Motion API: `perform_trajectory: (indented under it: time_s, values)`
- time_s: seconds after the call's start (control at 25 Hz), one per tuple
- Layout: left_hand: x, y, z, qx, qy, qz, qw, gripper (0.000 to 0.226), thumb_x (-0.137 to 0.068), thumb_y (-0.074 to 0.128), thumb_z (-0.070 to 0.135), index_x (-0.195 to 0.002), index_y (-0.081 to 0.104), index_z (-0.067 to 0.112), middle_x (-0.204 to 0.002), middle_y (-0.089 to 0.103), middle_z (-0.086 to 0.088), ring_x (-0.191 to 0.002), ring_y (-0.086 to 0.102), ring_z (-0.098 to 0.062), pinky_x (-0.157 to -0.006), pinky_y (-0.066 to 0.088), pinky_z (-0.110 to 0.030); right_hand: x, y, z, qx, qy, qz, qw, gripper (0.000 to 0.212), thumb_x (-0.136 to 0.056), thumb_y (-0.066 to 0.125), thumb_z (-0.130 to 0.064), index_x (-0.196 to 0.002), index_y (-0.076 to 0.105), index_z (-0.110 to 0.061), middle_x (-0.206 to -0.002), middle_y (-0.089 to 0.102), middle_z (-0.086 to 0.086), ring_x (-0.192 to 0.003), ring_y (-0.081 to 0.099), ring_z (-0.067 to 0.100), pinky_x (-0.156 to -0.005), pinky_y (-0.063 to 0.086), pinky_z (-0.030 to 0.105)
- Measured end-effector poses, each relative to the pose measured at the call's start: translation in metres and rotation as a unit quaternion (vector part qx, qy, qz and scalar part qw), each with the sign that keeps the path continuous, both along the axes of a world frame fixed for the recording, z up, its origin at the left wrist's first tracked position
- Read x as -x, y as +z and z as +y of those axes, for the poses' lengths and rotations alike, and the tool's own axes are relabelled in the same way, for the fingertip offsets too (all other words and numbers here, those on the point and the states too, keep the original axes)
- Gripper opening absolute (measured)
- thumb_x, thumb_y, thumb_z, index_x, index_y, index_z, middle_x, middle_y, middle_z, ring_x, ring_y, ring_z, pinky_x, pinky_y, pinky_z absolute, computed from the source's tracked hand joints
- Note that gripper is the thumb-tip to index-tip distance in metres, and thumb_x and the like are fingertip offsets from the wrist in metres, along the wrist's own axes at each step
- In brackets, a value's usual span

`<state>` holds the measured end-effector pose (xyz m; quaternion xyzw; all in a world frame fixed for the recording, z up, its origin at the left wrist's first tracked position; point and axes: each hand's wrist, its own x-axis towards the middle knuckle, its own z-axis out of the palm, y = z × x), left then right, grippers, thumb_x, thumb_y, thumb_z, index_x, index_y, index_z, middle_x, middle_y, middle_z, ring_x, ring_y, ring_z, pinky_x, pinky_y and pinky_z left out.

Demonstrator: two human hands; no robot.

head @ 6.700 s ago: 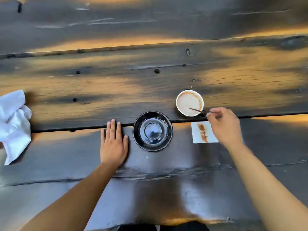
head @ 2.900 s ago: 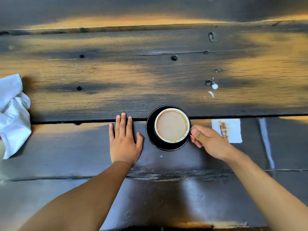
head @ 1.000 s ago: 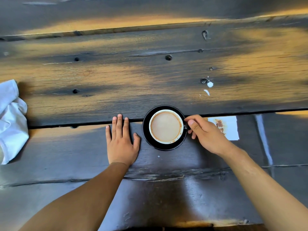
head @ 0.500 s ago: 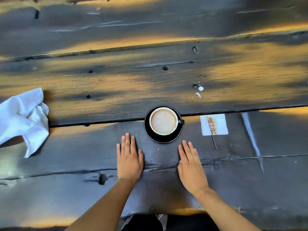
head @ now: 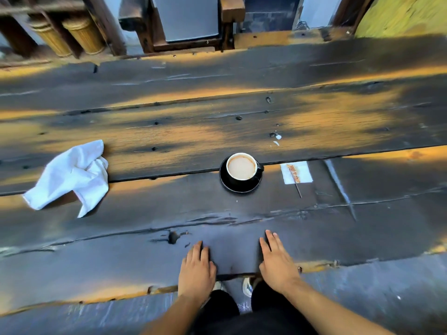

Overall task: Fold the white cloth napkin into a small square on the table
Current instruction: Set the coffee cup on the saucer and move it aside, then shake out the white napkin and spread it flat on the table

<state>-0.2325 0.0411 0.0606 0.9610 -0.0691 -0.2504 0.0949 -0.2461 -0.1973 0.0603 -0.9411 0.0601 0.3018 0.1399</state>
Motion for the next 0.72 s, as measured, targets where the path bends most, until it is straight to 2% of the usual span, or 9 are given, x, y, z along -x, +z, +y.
perform_trajectory:
  time_s: [0.04,0.12,0.2,0.28,0.44,0.52,0.64,0.72]
  values:
    - [0.011,0.002,0.004,-0.004,0.0,-0.007,1.0,0.044,-0.1,0.036,0.034,-0.142,0.044,0.02,-0.152,0.04,-0.003,-0.135,0.043,-0.025,-0.109,0.037,-0.035,0.013,0.0,0.001,0.004,-0.002,0.001,1.0,0.071,-0.093,0.043,-0.019,-0.159,0.018,-0.014,-0.168,-0.003,0.003,-0.156,-0.001,0.024,-0.123,0.022,0.038]
    - [0.03,0.005,0.01,-0.007,0.012,-0.005,1.0,0.036,-0.099,0.036,0.033,-0.13,0.05,0.023,-0.133,0.05,0.001,-0.119,0.051,-0.022,-0.097,0.042,-0.033,0.032,0.001,-0.003,0.006,-0.017,-0.01,1.0,0.059,-0.091,0.044,-0.018,-0.149,0.037,-0.016,-0.159,0.022,0.006,-0.148,0.022,0.025,-0.116,0.032,0.036]
    - [0.045,0.004,0.017,0.005,0.038,0.018,0.999,0.031,-0.099,0.037,0.032,-0.126,0.05,0.023,-0.125,0.053,0.001,-0.113,0.055,-0.022,-0.093,0.045,-0.034,0.042,0.001,-0.008,0.006,-0.016,-0.021,1.0,0.042,-0.09,0.044,-0.02,-0.131,0.053,-0.019,-0.134,0.044,0.002,-0.127,0.043,0.023,-0.103,0.04,0.032]
    - [0.062,0.002,0.022,0.026,0.078,0.052,0.995,0.028,-0.099,0.04,0.029,-0.123,0.051,0.019,-0.124,0.055,-0.003,-0.113,0.058,-0.024,-0.091,0.047,-0.035,0.051,0.003,-0.01,-0.012,-0.017,-0.004,1.0,0.028,-0.093,0.041,-0.022,-0.114,0.059,-0.019,-0.118,0.053,0.001,-0.112,0.054,0.023,-0.093,0.046,0.033]
    - [0.089,0.005,0.022,0.048,0.174,0.126,0.975,0.02,-0.098,0.044,0.025,-0.103,0.059,0.012,-0.118,0.065,-0.011,-0.105,0.063,-0.031,-0.084,0.05,-0.036,0.061,0.007,-0.019,-0.037,-0.03,0.071,0.996,0.026,-0.091,0.039,-0.019,-0.093,0.065,-0.015,-0.104,0.067,0.005,-0.095,0.065,0.025,-0.075,0.05,0.034]
    - [0.097,0.008,0.022,0.049,0.193,0.16,0.967,0.023,-0.097,0.044,0.025,-0.102,0.061,0.01,-0.113,0.068,-0.013,-0.101,0.064,-0.031,-0.084,0.053,-0.036,0.064,0.008,-0.022,-0.048,-0.024,0.124,0.991,0.024,-0.087,0.04,-0.019,-0.085,0.064,-0.016,-0.099,0.07,0.005,-0.092,0.066,0.026,-0.073,0.05,0.035]
    - [0.114,0.013,0.016,0.045,0.218,0.193,0.956,0.025,-0.095,0.044,0.028,-0.105,0.06,0.012,-0.11,0.068,-0.011,-0.098,0.064,-0.029,-0.083,0.053,-0.035,0.071,0.003,-0.024,-0.051,0.013,0.174,0.983,0.023,-0.087,0.041,-0.02,-0.067,0.052,-0.019,-0.09,0.065,0.007,-0.096,0.067,0.03,-0.067,0.045,0.031]
    - [0.127,0.013,0.013,0.045,0.236,0.201,0.95,0.024,-0.095,0.045,0.031,-0.104,0.059,0.014,-0.109,0.068,-0.009,-0.097,0.063,-0.026,-0.084,0.053,-0.035,0.076,-0.001,-0.021,-0.057,0.033,0.191,0.979,0.026,-0.087,0.041,-0.02,-0.061,0.045,-0.018,-0.087,0.06,0.008,-0.098,0.068,0.032,-0.068,0.044,0.031]
